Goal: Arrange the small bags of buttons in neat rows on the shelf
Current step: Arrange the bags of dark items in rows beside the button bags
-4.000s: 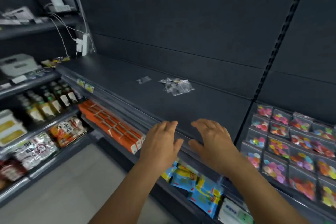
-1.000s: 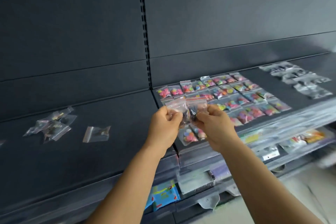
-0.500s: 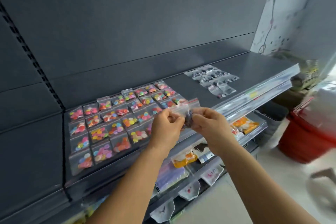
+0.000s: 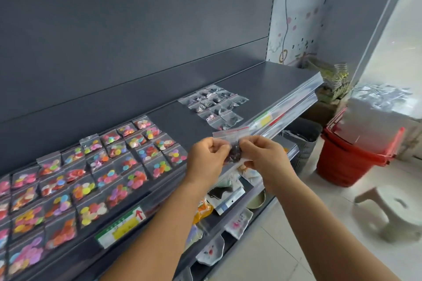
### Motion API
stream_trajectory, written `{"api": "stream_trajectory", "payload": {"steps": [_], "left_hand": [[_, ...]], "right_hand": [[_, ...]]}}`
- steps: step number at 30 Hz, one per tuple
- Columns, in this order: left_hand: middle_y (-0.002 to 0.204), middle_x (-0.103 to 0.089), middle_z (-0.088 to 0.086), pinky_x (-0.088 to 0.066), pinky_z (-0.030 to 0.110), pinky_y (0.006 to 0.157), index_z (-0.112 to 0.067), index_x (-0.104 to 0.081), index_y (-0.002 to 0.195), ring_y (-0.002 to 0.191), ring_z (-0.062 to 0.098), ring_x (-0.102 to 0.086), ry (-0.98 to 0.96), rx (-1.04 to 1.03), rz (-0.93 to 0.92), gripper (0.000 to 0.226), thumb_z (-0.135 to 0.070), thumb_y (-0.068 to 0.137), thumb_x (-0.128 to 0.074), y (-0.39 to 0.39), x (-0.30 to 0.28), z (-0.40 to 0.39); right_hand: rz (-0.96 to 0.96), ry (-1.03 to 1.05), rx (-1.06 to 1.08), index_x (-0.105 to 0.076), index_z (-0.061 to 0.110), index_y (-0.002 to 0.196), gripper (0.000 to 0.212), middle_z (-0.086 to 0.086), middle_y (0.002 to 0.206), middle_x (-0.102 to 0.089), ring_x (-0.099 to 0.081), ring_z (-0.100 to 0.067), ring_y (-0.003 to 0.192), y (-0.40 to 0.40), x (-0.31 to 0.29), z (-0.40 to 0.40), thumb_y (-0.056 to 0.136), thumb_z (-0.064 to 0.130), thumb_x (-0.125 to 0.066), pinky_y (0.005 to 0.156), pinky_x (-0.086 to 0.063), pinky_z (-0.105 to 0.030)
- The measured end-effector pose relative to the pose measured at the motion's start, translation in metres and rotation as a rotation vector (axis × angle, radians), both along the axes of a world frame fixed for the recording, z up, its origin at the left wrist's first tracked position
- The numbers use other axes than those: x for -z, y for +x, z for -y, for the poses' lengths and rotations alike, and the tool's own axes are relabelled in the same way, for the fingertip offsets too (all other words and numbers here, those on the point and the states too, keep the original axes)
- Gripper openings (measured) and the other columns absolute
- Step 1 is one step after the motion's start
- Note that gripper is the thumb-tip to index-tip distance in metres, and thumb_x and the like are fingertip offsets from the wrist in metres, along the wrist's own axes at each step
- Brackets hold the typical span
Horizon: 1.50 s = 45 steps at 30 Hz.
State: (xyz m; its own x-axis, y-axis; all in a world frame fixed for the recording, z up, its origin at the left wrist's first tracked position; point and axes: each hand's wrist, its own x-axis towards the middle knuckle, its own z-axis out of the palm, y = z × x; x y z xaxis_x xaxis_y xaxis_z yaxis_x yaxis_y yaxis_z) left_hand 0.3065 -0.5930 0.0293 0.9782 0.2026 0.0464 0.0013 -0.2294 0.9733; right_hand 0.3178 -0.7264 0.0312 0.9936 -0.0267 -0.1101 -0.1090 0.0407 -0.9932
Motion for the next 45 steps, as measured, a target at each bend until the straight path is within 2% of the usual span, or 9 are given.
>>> {"api": "stream_trajectory", "payload": {"steps": [3,9,19,23,27,34,38,40,45], "left_hand": [[0.071,-0.069,-0.003,-0.046,0.012,0.05,-0.017,-0.065,0.08,0.057,-0.003,-0.062,-0.004,0.027,0.005,0.007,-0.015,0.086,-0.063,0.027,0.003,0.012],[0.072,-0.07,-0.003,-0.056,0.038,0.07,-0.02,-0.062,0.073,0.071,0.017,-0.067,0.143,0.014,0.073,0.013,-0.016,0.084,-0.062,0.1,0.01,0.023],[0.062,-0.059,-0.008,-0.039,0.023,0.05,-0.023,-0.057,0.072,0.053,0.006,-0.051,0.265,-0.097,0.06,0.013,-0.022,0.085,-0.06,0.204,0.019,0.036],[0.081,-0.065,-0.003,-0.05,0.027,0.054,-0.018,-0.058,0.089,0.068,0.012,-0.062,0.341,-0.126,0.001,0.002,-0.017,0.089,-0.059,0.223,0.025,0.039],[0.079,-0.066,-0.004,-0.039,0.018,0.045,-0.017,-0.054,0.108,0.063,0.009,-0.06,0.37,-0.17,-0.049,0.018,-0.016,0.09,-0.057,0.239,0.029,0.047],[0.079,-0.062,-0.007,-0.05,0.028,0.058,-0.018,-0.045,0.122,0.067,0.008,-0.059,0.516,-0.27,-0.133,0.035,-0.012,0.09,-0.058,0.25,0.034,0.08],[0.113,-0.061,0.003,-0.054,0.032,0.077,-0.017,-0.038,0.133,0.094,0.018,-0.062,0.701,-0.33,-0.154,0.052,-0.012,0.087,-0.062,0.25,0.033,0.096],[0.126,-0.052,0.001,-0.047,0.031,0.088,-0.019,-0.039,0.132,0.112,0.02,-0.052,0.853,-0.38,-0.135,0.053,-0.018,0.086,-0.066,0.246,0.034,0.1],[0.13,-0.05,-0.006,-0.032,0.028,0.103,-0.021,-0.055,0.129,0.12,0.015,-0.039,1.005,-0.291,-0.076,0.038,-0.02,0.091,-0.057,0.236,0.037,0.1]], "right_hand": [[0.007,-0.042,0.031,-0.069,0.013,0.076,0.013,0.004,0.063,-0.065,-0.055,-0.007,0.057,0.024,0.004,0.015,0.086,0.02,-0.064,0.053,-0.046,-0.02],[0.02,-0.116,0.021,-0.069,0.018,0.072,0.012,0.002,0.064,-0.066,-0.058,-0.009,0.06,0.098,0.004,0.031,0.083,0.014,-0.065,0.054,-0.045,-0.021],[0.082,-0.366,0.034,-0.066,0.016,0.074,0.01,-0.004,0.069,-0.067,-0.057,-0.018,0.062,0.212,0.0,0.051,0.084,0.016,-0.064,0.062,-0.051,-0.037],[0.096,-0.491,0.005,-0.066,0.017,0.074,0.01,-0.003,0.07,-0.07,-0.06,-0.019,0.061,0.248,0.005,0.063,0.083,0.017,-0.064,0.061,-0.053,-0.035],[0.101,-0.609,-0.131,-0.062,0.019,0.074,0.009,0.0,0.072,-0.069,-0.064,-0.018,0.064,0.282,0.008,0.072,0.083,0.017,-0.064,0.063,-0.055,-0.032],[0.027,-0.754,-0.423,-0.062,0.01,0.084,0.007,-0.013,0.08,-0.07,-0.066,-0.03,0.075,0.322,0.015,0.08,0.079,0.006,-0.059,0.072,-0.057,-0.044],[0.116,-0.931,-0.532,-0.06,0.008,0.09,0.01,-0.01,0.082,-0.068,-0.063,-0.028,0.075,0.334,0.02,0.081,0.08,0.011,-0.059,0.066,-0.053,-0.036],[0.193,-1.025,-0.553,-0.057,0.012,0.102,0.021,-0.007,0.094,-0.062,-0.06,-0.027,0.084,0.337,0.024,0.083,0.082,0.017,-0.06,0.067,-0.046,-0.031],[0.481,-1.003,-0.665,-0.057,0.027,0.12,0.038,-0.003,0.115,-0.053,-0.053,-0.025,0.104,0.338,0.029,0.096,0.083,0.019,-0.063,0.083,-0.045,-0.031]]}}
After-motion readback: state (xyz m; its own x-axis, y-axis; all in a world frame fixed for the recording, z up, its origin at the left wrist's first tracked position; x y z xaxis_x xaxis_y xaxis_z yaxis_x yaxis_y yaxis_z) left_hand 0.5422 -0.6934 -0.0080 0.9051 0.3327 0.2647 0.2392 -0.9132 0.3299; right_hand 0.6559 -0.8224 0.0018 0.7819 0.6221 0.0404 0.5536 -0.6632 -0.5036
